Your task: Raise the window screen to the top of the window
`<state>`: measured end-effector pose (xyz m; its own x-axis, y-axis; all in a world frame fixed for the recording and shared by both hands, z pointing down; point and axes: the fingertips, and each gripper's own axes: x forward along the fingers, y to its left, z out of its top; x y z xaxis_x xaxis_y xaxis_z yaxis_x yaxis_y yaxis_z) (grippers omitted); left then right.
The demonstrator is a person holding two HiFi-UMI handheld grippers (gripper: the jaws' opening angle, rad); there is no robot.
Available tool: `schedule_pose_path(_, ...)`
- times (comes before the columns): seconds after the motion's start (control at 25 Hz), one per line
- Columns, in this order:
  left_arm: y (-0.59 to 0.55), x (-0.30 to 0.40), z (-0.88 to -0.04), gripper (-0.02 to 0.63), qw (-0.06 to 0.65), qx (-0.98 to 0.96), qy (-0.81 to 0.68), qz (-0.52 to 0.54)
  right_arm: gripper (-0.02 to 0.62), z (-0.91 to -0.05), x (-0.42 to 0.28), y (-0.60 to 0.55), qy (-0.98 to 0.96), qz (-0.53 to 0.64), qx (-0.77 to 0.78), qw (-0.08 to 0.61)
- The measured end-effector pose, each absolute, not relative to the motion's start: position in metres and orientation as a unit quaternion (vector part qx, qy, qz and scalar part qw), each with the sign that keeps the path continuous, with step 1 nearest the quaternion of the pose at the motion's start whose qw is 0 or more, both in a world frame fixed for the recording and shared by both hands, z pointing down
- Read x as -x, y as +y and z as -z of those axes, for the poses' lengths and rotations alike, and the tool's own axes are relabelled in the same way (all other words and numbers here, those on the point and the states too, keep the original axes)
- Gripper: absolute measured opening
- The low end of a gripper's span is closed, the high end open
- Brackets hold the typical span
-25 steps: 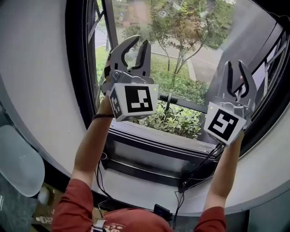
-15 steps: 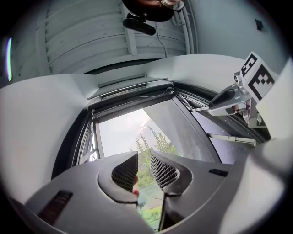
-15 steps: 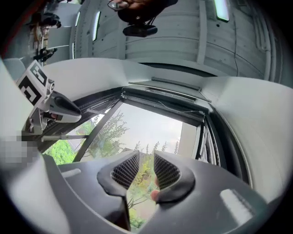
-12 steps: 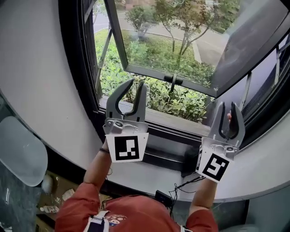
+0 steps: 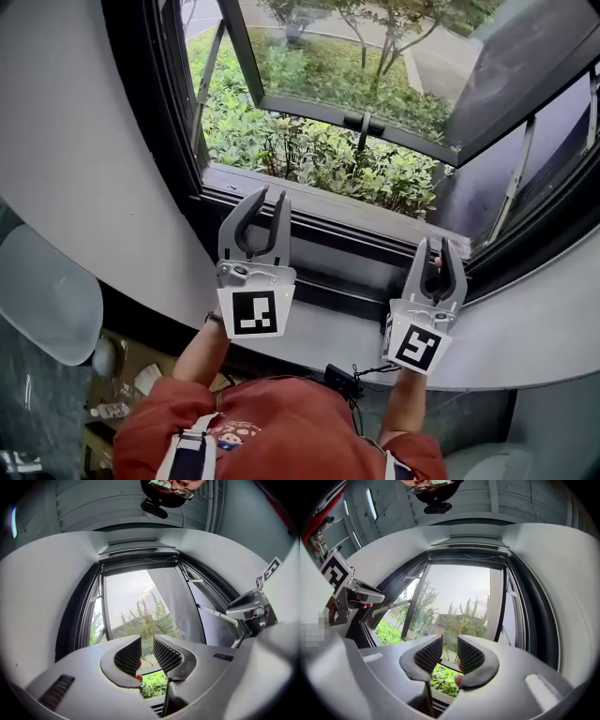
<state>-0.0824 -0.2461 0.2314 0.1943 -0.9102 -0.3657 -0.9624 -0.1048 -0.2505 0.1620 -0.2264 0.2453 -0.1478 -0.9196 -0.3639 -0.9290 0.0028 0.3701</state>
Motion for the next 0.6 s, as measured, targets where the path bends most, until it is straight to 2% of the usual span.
schedule_pose_path(0.36, -0.228, 0.080, -0.310, 0.083, 0.174, 0.761, 0.625, -0.017, 0.109, -0.306, -0.153, -0.214, 0.747, -0.177, 0.641, 0.022)
schedule_pose_path(0.6, -0.216, 0.082, -0.360, 0.083, 0.111, 0.778, 0.618, 0.025, 0.107, -0.339, -0.160, -0.204, 0.759, -0.128, 0.637, 0.026)
